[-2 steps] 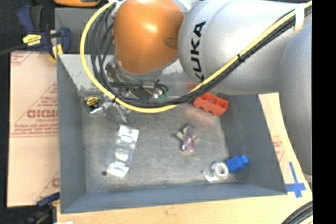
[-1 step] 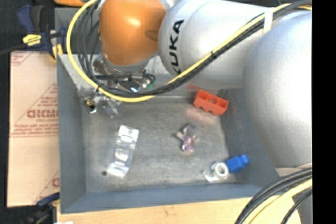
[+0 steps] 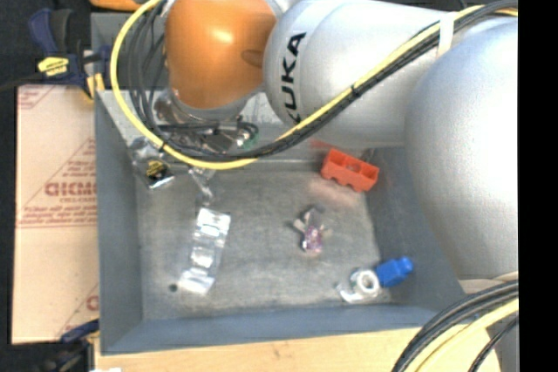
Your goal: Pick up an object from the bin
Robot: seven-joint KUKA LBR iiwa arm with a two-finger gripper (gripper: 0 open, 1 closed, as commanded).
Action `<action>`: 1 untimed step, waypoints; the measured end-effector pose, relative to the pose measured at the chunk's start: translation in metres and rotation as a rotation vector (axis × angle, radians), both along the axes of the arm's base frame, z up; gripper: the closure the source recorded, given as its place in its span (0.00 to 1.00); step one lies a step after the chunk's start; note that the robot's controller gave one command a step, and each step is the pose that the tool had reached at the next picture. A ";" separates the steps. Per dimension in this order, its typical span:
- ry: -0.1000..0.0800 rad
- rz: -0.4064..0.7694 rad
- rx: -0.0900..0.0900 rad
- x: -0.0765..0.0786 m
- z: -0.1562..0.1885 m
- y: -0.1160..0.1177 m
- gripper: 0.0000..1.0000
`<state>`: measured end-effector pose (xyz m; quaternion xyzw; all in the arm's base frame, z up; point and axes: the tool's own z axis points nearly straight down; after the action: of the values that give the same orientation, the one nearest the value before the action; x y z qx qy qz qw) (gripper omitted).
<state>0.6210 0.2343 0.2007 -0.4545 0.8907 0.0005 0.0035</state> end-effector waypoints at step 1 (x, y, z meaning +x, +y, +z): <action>0.014 -0.074 -0.004 -0.073 -0.092 0.001 0.00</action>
Offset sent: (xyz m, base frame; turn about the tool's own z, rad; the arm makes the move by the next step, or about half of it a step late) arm -0.0701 0.0013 -0.0875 0.0748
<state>0.5475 0.2355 0.1090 -0.4210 0.9070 0.0016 -0.0037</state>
